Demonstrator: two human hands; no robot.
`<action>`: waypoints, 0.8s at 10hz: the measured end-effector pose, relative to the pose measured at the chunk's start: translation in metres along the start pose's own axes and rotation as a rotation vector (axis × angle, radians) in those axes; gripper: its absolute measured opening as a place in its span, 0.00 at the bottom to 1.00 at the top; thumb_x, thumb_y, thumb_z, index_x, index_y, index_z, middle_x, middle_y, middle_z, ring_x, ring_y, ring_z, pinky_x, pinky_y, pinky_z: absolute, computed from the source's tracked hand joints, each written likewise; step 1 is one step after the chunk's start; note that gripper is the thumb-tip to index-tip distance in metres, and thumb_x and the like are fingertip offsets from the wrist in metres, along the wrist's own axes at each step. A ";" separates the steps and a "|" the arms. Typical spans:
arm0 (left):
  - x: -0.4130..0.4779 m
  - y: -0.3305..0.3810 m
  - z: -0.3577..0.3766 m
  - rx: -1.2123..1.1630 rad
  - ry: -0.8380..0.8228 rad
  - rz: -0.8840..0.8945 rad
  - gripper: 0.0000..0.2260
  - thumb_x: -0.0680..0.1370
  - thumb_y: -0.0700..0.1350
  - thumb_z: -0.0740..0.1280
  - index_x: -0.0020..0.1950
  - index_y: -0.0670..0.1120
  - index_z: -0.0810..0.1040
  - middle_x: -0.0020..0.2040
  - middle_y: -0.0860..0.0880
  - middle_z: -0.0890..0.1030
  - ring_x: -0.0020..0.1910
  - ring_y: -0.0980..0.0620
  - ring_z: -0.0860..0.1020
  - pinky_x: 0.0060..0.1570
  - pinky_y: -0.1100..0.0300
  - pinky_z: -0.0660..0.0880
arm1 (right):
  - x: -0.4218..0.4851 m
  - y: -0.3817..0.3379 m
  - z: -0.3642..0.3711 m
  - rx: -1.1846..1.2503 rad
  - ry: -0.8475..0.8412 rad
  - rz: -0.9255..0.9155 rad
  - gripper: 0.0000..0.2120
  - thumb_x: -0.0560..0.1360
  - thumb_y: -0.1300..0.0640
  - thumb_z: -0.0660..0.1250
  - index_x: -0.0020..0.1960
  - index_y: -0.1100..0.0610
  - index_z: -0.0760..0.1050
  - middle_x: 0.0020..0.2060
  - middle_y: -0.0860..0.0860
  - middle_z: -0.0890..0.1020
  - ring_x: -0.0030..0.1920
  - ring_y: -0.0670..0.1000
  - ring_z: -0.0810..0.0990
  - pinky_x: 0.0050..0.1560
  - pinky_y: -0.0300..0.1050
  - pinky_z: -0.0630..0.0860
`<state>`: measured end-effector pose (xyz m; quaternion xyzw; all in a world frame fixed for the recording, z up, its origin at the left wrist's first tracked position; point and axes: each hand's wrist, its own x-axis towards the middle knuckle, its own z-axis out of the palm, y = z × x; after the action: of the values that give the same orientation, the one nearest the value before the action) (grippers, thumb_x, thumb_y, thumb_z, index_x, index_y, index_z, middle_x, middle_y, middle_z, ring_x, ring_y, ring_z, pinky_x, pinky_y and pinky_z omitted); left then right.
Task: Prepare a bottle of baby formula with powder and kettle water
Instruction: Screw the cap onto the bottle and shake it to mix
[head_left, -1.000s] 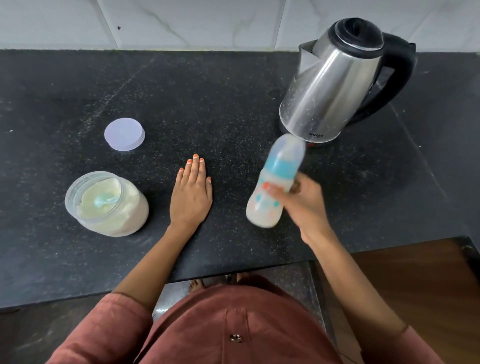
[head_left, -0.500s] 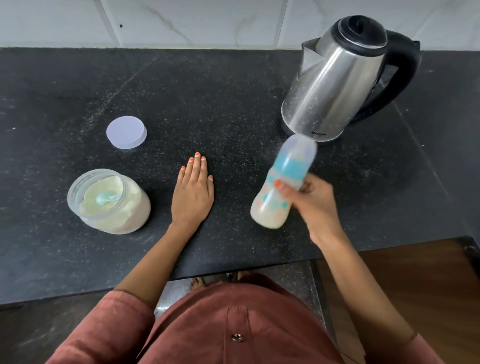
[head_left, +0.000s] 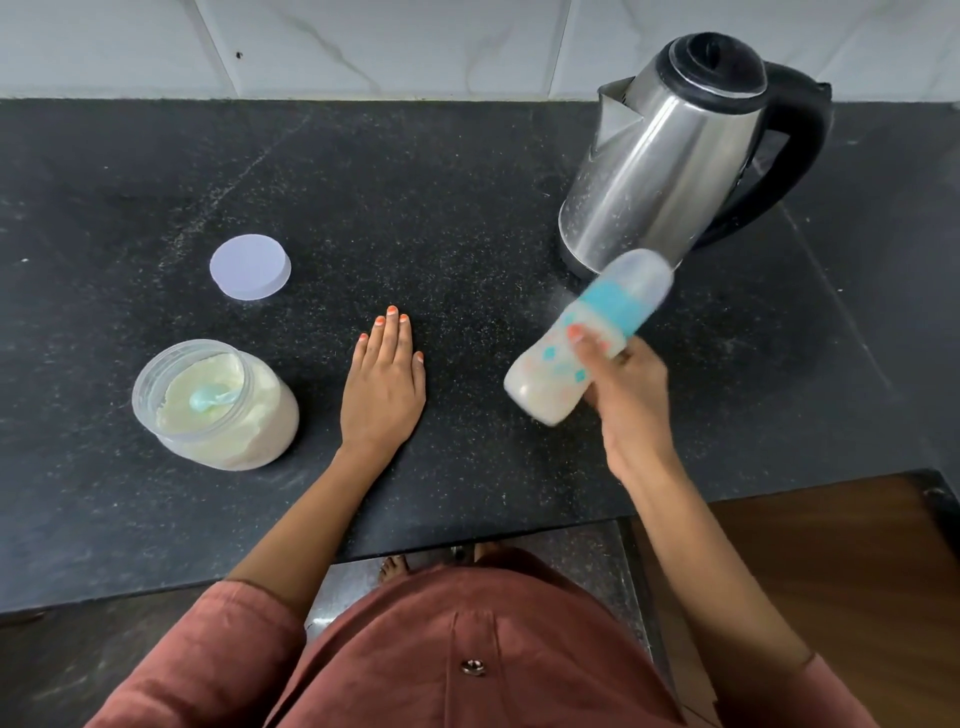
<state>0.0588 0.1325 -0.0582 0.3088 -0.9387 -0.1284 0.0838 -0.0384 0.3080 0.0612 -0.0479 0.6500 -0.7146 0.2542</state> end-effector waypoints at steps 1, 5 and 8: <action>0.000 0.001 0.000 -0.009 -0.003 -0.002 0.21 0.82 0.44 0.51 0.73 0.38 0.55 0.75 0.41 0.56 0.74 0.45 0.55 0.72 0.52 0.49 | -0.013 0.010 0.000 -0.338 -0.245 0.056 0.11 0.66 0.65 0.73 0.43 0.52 0.78 0.35 0.42 0.83 0.38 0.40 0.82 0.39 0.35 0.78; 0.001 0.001 0.000 -0.005 -0.002 -0.002 0.21 0.82 0.45 0.51 0.73 0.38 0.55 0.75 0.41 0.56 0.74 0.45 0.55 0.72 0.52 0.49 | -0.010 0.007 -0.005 -0.288 -0.206 0.063 0.10 0.67 0.65 0.72 0.47 0.56 0.79 0.38 0.44 0.83 0.38 0.39 0.82 0.39 0.33 0.78; 0.001 0.001 0.000 0.000 -0.011 -0.006 0.21 0.82 0.45 0.50 0.74 0.38 0.54 0.75 0.42 0.56 0.75 0.46 0.54 0.72 0.53 0.49 | -0.012 0.010 -0.005 -0.325 -0.234 0.085 0.11 0.67 0.65 0.72 0.43 0.51 0.78 0.38 0.45 0.83 0.39 0.40 0.82 0.40 0.34 0.78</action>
<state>0.0575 0.1323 -0.0580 0.3108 -0.9383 -0.1302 0.0782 -0.0269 0.3176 0.0542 -0.1436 0.7241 -0.5784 0.3470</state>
